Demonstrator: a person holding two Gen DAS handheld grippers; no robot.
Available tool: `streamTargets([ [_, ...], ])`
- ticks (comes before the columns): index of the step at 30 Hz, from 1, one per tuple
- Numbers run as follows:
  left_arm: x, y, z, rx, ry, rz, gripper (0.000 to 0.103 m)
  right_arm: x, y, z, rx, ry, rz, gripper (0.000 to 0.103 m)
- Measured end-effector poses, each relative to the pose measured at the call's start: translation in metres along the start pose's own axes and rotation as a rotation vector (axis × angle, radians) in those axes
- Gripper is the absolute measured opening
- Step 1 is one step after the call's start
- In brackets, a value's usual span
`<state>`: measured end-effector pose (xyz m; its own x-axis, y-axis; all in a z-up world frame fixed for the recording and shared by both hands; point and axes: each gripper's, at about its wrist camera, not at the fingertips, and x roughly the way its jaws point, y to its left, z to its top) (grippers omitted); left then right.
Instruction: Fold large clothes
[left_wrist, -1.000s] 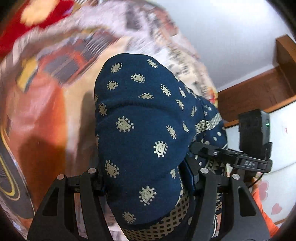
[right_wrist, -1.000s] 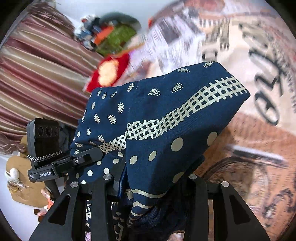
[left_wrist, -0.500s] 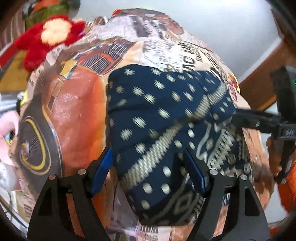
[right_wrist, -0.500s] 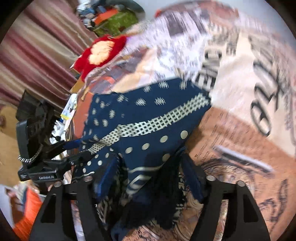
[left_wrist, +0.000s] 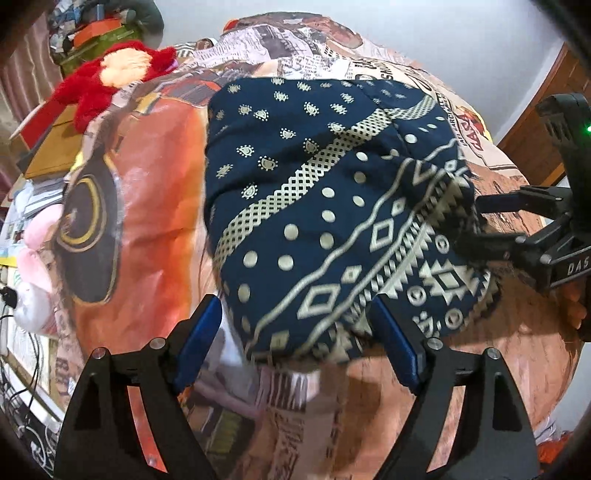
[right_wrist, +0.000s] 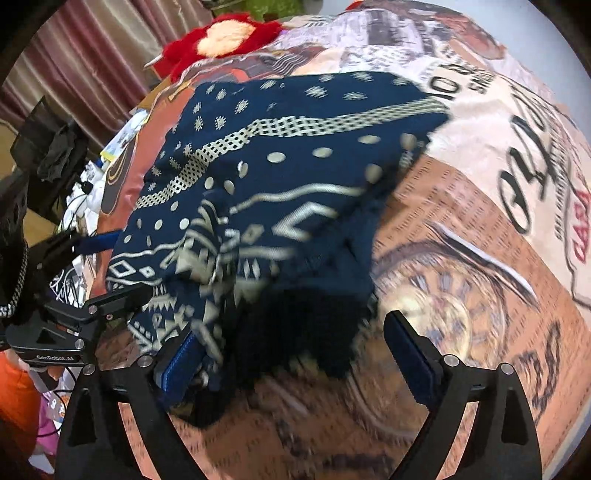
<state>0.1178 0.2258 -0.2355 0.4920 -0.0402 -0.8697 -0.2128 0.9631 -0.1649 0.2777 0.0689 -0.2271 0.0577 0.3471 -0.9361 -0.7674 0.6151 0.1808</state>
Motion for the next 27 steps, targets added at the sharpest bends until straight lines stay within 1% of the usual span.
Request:
streamTargets([
  [3,-0.018,-0.003,0.0,-0.014,-0.034,0.024,0.082,-0.02,-0.001,-0.011,0.014,-0.037,-0.015,0.093],
  [4,-0.031,-0.004,0.0,-0.012,-0.062,0.043,0.082,-0.028,0.0,-0.014,0.015,-0.055,-0.023,0.093],
  [6,-0.049,-0.007,0.002,-0.008,-0.114,0.064,0.082,-0.05,0.004,-0.021,0.009,-0.117,-0.046,0.093],
  [7,-0.065,-0.01,0.004,-0.005,-0.153,0.077,0.082,-0.062,0.008,-0.025,0.006,-0.147,-0.048,0.093],
  [8,-0.074,-0.013,0.006,-0.002,-0.176,0.087,0.082,-0.074,0.011,-0.028,0.008,-0.183,-0.049,0.093],
  [10,-0.104,-0.021,0.009,0.013,-0.257,0.115,0.082,-0.097,0.018,-0.03,0.015,-0.248,-0.045,0.093],
  [11,-0.117,-0.025,0.011,0.018,-0.295,0.125,0.082,-0.113,0.022,-0.032,0.016,-0.297,-0.039,0.093],
  [13,-0.144,-0.034,0.015,0.031,-0.374,0.137,0.082,-0.134,0.031,-0.036,0.015,-0.368,-0.032,0.093],
  [16,-0.188,-0.049,0.015,0.05,-0.507,0.152,0.082,-0.175,0.049,-0.043,0.026,-0.509,-0.017,0.093],
  [19,-0.228,-0.064,0.012,0.059,-0.628,0.149,0.082,-0.21,0.06,-0.05,0.033,-0.625,-0.008,0.093],
  [20,-0.24,-0.069,0.01,0.06,-0.671,0.143,0.082,-0.225,0.066,-0.056,0.031,-0.676,-0.008,0.093],
  [22,-0.259,-0.076,0.003,0.057,-0.736,0.131,0.082,-0.245,0.074,-0.064,0.028,-0.744,-0.012,0.093],
  [24,-0.273,-0.082,-0.002,0.053,-0.785,0.119,0.082,-0.266,0.083,-0.076,0.026,-0.827,-0.011,0.093],
  [27,-0.286,-0.088,-0.011,0.044,-0.834,0.099,0.082,-0.287,0.095,-0.093,0.028,-0.912,-0.012,0.093],
])
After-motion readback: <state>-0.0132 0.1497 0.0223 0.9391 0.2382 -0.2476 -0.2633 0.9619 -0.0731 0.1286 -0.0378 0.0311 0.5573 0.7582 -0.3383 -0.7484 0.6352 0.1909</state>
